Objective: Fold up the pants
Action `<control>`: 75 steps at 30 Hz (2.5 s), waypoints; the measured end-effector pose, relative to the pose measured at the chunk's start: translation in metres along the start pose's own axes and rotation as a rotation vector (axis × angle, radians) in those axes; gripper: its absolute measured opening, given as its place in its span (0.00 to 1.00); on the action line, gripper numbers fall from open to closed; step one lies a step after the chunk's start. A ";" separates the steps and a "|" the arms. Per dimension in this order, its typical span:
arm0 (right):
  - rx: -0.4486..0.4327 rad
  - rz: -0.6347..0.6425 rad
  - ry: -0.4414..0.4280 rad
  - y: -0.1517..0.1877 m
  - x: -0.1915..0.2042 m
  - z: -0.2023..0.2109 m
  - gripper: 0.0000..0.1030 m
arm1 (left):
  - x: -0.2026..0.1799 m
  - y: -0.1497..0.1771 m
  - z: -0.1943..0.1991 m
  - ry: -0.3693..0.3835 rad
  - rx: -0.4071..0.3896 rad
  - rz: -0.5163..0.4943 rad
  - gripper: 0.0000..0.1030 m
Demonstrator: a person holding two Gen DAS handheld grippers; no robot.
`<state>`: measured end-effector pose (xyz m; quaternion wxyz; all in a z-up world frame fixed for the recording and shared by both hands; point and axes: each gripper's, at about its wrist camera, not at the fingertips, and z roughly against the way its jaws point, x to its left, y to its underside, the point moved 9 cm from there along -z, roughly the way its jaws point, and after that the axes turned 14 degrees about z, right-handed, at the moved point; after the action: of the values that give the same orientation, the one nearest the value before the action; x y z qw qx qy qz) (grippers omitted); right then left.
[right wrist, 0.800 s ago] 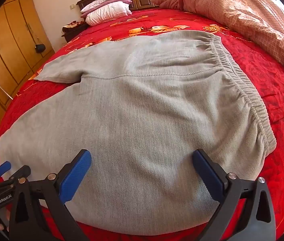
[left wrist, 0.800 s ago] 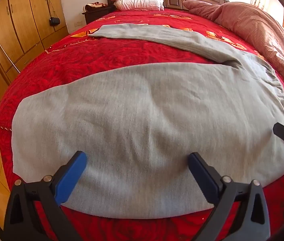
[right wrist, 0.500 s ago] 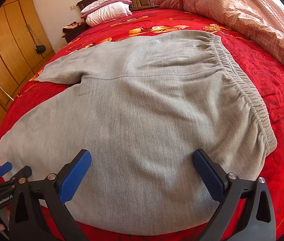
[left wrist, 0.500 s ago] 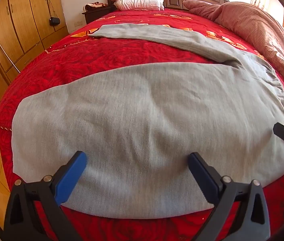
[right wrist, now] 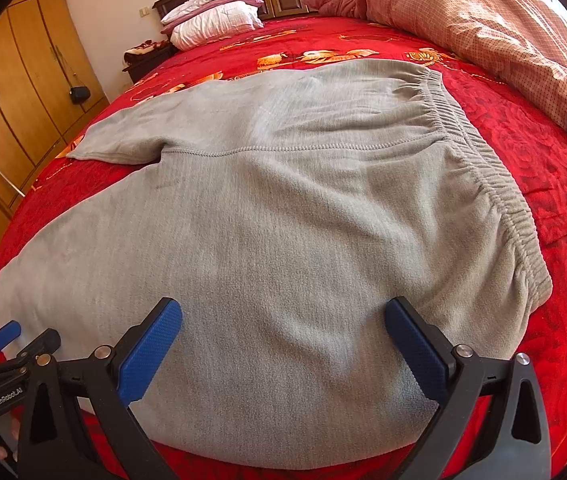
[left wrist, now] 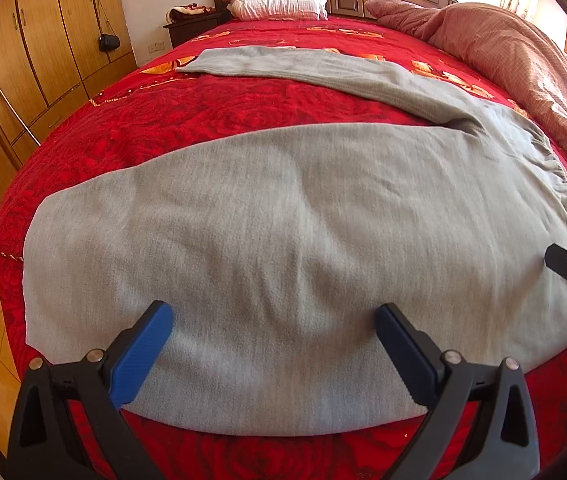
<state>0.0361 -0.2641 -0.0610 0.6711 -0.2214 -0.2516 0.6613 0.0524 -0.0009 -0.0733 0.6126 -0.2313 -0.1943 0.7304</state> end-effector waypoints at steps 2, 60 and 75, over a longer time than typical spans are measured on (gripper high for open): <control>0.000 0.000 0.000 0.000 0.000 0.000 1.00 | 0.000 0.000 0.000 0.000 0.000 0.000 1.00; -0.003 -0.062 -0.030 -0.044 -0.036 0.033 1.00 | -0.048 -0.048 0.016 0.098 0.026 -0.156 1.00; 0.021 -0.039 -0.006 -0.084 -0.085 0.017 1.00 | -0.110 -0.111 -0.005 0.159 0.021 -0.276 1.00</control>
<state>0.0911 -0.3521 0.0012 0.6855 -0.2075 -0.2508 0.6513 0.1606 -0.0896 -0.0033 0.7231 -0.2530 -0.1674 0.6206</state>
